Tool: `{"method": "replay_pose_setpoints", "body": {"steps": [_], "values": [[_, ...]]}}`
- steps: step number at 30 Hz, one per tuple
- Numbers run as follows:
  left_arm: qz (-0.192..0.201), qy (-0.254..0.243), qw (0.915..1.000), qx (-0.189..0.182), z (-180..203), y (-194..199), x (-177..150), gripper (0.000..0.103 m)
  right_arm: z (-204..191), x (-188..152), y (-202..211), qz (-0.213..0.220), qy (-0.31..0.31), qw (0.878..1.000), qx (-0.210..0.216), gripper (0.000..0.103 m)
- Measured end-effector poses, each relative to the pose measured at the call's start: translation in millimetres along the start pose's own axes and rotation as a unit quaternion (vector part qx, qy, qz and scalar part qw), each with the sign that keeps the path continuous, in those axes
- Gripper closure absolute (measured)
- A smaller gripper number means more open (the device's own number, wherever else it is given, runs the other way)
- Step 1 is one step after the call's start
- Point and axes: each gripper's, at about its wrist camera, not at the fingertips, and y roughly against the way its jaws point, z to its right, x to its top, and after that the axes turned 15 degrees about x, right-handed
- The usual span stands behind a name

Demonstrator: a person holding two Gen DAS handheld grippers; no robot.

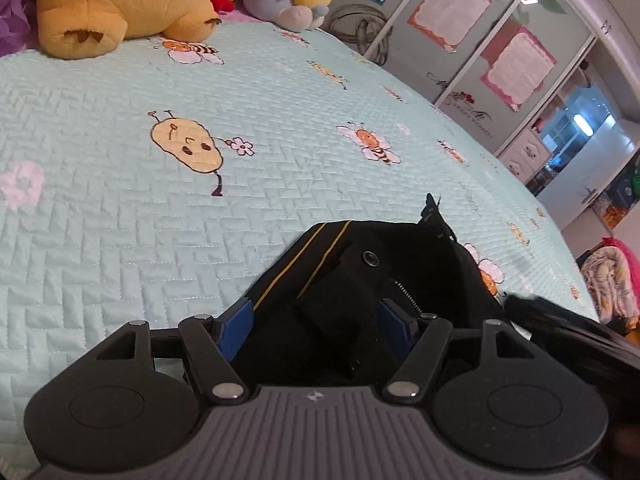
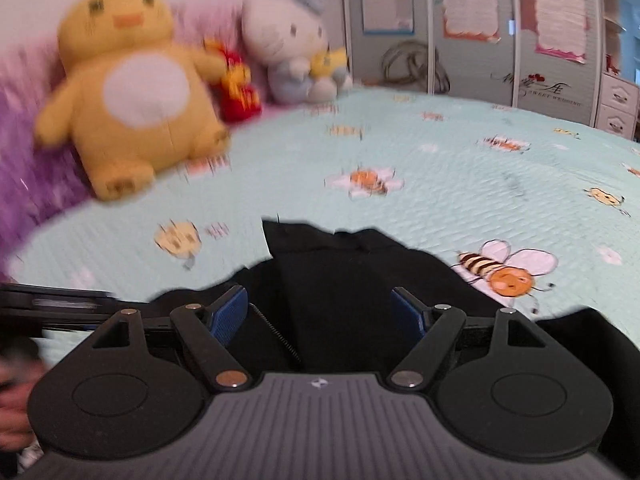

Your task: Fold clothes

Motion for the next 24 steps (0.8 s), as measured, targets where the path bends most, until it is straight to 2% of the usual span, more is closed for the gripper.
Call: {"method": "replay_pose_setpoints", "body": {"steps": [2,4,5,6,7,9,12,14,17,20,22,24], "values": [[0.004,-0.003,0.9999,-0.012,0.0,-0.1,-1.2,0.032,1.4,-2.0,-26.8,-0.03,0.006,0.999,-0.015,0.027],[0.006,-0.003,0.9998,-0.02,0.2,-0.6,-1.7,0.033,6.5,-8.7,-44.6,-0.052,0.004,0.998,-0.025,0.036],[0.01,-0.004,0.9996,-0.025,0.6,0.4,-1.9,0.035,9.0,-12.6,-46.9,-0.052,-0.002,0.998,-0.025,0.053],[0.015,-0.004,0.9993,-0.034,1.2,2.6,-2.1,0.04,11.5,-15.4,-45.3,-0.048,-0.009,0.999,-0.025,0.066],[0.021,-0.007,0.9988,-0.044,2.6,5.2,-2.3,0.048,13.9,-18.2,-43.7,-0.043,-0.017,0.999,-0.025,0.072],[0.028,-0.026,0.9969,-0.068,11.2,11.7,-3.6,0.058,12.6,-21.6,-30.0,-0.021,-0.013,0.999,-0.025,0.088],[0.037,-0.057,0.9924,-0.103,25.6,20.7,-6.3,0.068,2.1,-26.9,-1.5,0.008,0.018,1.0,-0.01,0.092],[0.038,-0.068,0.9905,-0.114,31.5,20.8,-8.2,0.068,-5.8,-35.5,12.2,0.016,0.04,0.999,0.001,0.092],[0.03,-0.052,0.9926,-0.106,31.8,14.3,-9.8,0.066,-15.7,-51.0,21.9,0.015,0.07,0.997,0.013,0.092],[0.028,-0.038,0.992,-0.118,27.2,15.9,-10.4,0.051,-23.0,-62.3,11.9,0.004,0.089,0.996,0.01,0.092],[0.028,-0.036,0.9918,-0.119,26.4,17.3,-9.2,0.035,-27.8,-64.8,9.0,-0.005,0.101,0.995,0.01,0.092],[0.025,-0.04,0.992,-0.118,28.0,17.0,-6.3,0.033,-34.1,-67.2,0.3,-0.029,0.13,0.991,0.007,0.091]]}}
